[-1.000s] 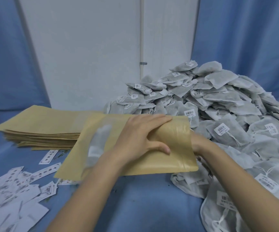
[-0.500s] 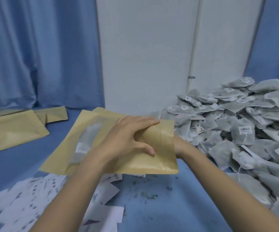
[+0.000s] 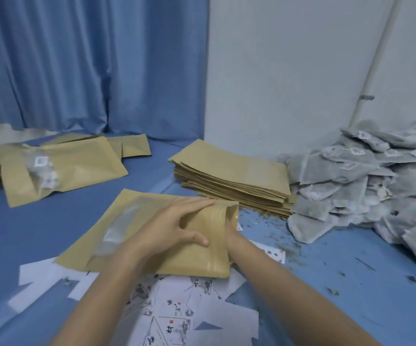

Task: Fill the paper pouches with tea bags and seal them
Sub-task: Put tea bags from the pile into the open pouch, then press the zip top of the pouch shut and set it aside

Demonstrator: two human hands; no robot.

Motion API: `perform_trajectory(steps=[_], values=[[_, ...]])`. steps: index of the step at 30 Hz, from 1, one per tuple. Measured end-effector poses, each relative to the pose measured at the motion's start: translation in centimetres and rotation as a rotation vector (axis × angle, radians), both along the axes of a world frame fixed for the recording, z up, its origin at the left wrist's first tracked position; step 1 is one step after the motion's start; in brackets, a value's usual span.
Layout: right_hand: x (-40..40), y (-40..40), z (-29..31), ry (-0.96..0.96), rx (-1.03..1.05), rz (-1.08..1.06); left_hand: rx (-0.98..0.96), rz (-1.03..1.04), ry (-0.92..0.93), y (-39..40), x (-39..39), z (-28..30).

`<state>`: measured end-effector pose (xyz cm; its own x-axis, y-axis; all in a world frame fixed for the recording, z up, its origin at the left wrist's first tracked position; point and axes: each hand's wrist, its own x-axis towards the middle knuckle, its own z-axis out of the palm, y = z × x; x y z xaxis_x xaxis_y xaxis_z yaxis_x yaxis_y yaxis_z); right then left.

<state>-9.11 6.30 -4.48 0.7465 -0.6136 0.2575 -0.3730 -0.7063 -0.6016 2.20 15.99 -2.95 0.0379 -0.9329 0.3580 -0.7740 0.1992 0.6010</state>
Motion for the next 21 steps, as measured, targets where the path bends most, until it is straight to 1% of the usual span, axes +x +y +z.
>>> perform_trajectory(steps=[1,3,4,5,6,7,8,9,10,11,12,13,15,18,19,21], values=[[-0.1,-0.4,0.0,-0.035,0.052,0.083,-0.004,-0.005,-0.014,-0.1,0.2,0.0],[-1.2,-0.8,0.2,-0.049,0.292,0.19,-0.01,0.013,-0.009,-0.4,0.9,0.0],[-2.3,-1.4,0.0,-0.107,0.368,0.192,-0.008,0.024,0.014,-0.4,1.3,0.0],[-3.8,-2.0,-0.3,-0.204,0.436,0.159,0.001,0.028,0.033,-0.5,1.6,-0.1],[-5.1,-2.7,-0.8,-0.271,0.43,0.118,0.018,0.027,0.046,-0.6,1.9,-0.3],[-6.5,-3.4,-1.1,-0.279,0.362,0.033,0.037,0.024,0.054,-0.8,2.0,-0.4],[-7.7,-4.1,-1.4,-0.198,0.24,-0.043,0.053,0.015,0.06,-0.9,2.0,-0.6],[-8.9,-4.9,-1.7,-0.054,0.11,-0.095,0.063,0.004,0.062,-1.1,2.0,-0.7],[-9.6,-5.6,-1.9,0.139,0.001,-0.127,0.07,-0.003,0.065,-1.3,1.9,-0.8],[-10.1,-6.1,-2.1,0.338,-0.075,-0.142,0.076,-0.003,0.068,-1.4,1.9,-0.8],[-10.4,-6.4,-2.2,0.476,-0.098,-0.141,0.081,-0.001,0.074,-1.5,1.9,-0.9],[-10.5,-6.6,-2.2,0.559,-0.097,-0.146,0.085,0.0,0.08,-1.6,2.0,-0.9],[-10.4,-6.8,-1.9,0.606,-0.067,-0.147,0.093,0.004,0.093,-1.7,2.0,-0.9],[-9.9,-7.1,-1.5,0.6,0.045,-0.141,0.111,0.005,0.11,-1.7,1.9,-0.8],[-9.8,-7.0,-1.2,0.596,0.05,-0.134,0.117,0.004,0.117,-1.7,1.8,-0.9],[-9.8,-6.9,-0.5,0.582,-0.088,-0.113,0.122,-0.003,0.123,-1.7,1.8,-0.9]])
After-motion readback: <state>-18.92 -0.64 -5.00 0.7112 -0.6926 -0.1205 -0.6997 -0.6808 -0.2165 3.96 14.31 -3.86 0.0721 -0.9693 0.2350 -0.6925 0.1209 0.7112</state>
